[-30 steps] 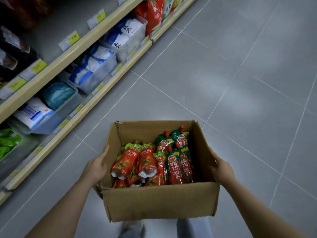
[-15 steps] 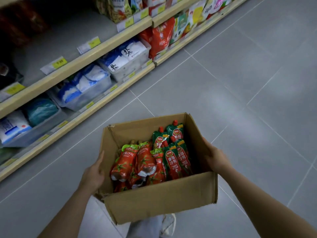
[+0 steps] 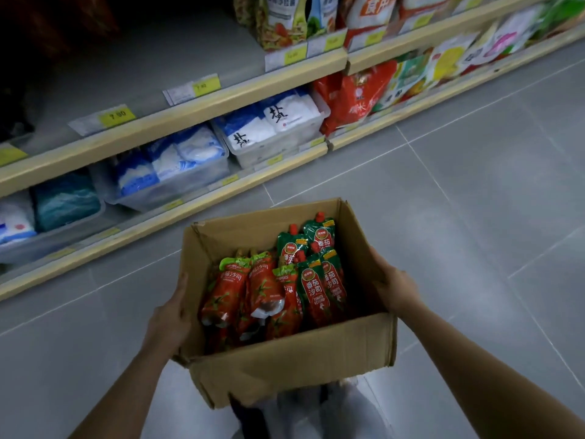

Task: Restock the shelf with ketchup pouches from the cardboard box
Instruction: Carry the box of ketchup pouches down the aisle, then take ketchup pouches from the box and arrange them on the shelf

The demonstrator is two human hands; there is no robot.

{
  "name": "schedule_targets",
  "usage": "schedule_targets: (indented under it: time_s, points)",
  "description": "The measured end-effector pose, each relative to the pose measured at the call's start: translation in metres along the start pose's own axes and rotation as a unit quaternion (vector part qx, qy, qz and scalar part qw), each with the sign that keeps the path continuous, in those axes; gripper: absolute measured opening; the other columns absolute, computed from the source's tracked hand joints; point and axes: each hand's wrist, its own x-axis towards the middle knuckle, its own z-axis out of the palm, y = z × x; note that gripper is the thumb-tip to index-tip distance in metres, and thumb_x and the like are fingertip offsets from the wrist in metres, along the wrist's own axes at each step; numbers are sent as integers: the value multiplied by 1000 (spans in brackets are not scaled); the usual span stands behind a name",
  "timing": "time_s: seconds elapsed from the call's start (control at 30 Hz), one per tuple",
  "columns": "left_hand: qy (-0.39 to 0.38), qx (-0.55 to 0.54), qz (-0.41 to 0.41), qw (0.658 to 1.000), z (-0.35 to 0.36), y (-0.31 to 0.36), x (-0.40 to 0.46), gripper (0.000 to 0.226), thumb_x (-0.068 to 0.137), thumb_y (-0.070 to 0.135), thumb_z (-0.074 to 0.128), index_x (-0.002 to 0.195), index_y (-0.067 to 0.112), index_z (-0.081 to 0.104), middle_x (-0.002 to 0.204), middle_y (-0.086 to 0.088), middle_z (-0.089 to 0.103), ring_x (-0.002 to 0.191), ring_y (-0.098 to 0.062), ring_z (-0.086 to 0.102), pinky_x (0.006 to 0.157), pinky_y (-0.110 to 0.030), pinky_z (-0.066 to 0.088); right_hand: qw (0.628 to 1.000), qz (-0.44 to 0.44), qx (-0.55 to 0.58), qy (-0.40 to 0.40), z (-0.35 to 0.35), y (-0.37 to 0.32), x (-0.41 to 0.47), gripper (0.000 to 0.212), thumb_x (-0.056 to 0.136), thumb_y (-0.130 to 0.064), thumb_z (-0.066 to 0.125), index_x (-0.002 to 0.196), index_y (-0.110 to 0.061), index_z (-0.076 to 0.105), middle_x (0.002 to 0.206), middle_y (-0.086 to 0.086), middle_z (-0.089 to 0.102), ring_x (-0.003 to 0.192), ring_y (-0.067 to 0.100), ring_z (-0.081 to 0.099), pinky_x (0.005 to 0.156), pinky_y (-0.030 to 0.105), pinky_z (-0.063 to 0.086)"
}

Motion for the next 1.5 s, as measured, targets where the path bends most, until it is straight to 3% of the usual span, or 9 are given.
schedule_targets:
  time_s: [0.3,0.53,0.73,0.83,0.9,1.0,1.1,1.23,1.5]
  points:
    - [110,-18,-31,993,82,-52,57,77,89,-1,46,147,29,6,61,-13,55,46,-25,49,47,-29,38,995,-98,9,26,72,-11,121,81,88,-8,44,137,-52,-3,104,19,66,84,33,65,75,42,55]
    - [158,-19,-45,986,81,-61,106,79,90,2,47,148,30,1,54,2,44,42,-9,41,40,-21,25,987,-147,13,58,88,-36,185,84,89,-7,49,132,-54,-6,108,21,66,88,37,65,82,47,54]
    - [154,-49,-39,986,79,-51,104,78,92,5,46,145,35,-3,80,-16,60,56,-22,55,52,-36,49,985,-171,31,8,79,-30,188,77,94,-20,48,137,-50,-8,125,14,60,97,30,64,87,42,52]
    - [236,-27,13,971,64,-26,122,78,88,8,54,148,29,9,143,-20,37,120,-39,45,89,-53,48,980,-195,48,-12,67,-47,199,71,95,-29,46,140,-49,-5,140,9,46,112,29,57,92,45,51]
    - [275,34,97,956,49,0,150,76,85,10,59,147,25,18,150,-17,27,136,-38,28,103,-57,36,973,-220,74,-3,57,-63,218,69,94,-28,48,143,-44,2,150,4,31,123,29,48,100,48,46]
    - [265,114,177,941,29,39,203,77,87,21,58,146,34,10,153,-13,22,140,-33,20,113,-55,21,959,-270,81,43,45,-92,251,69,93,-26,51,146,-36,9,155,0,21,130,28,42,106,41,38]
    - [203,191,179,943,34,53,248,78,92,40,46,137,49,-17,158,-2,2,144,-24,5,115,-53,3,949,-302,82,40,53,-107,275,69,94,-27,49,147,-32,4,157,-6,6,134,24,36,110,38,29]
    - [168,221,173,945,52,47,267,87,86,54,48,133,52,-25,154,1,19,137,-26,22,111,-58,11,948,-291,126,35,66,-104,288,66,96,-27,45,146,-37,4,156,-9,12,137,21,33,112,39,26]
    - [179,242,194,934,52,40,275,95,78,64,50,133,51,-27,149,0,27,131,-23,29,108,-56,20,954,-263,137,35,68,-108,286,70,95,-24,45,145,-40,-1,147,6,38,128,25,45,106,43,39]
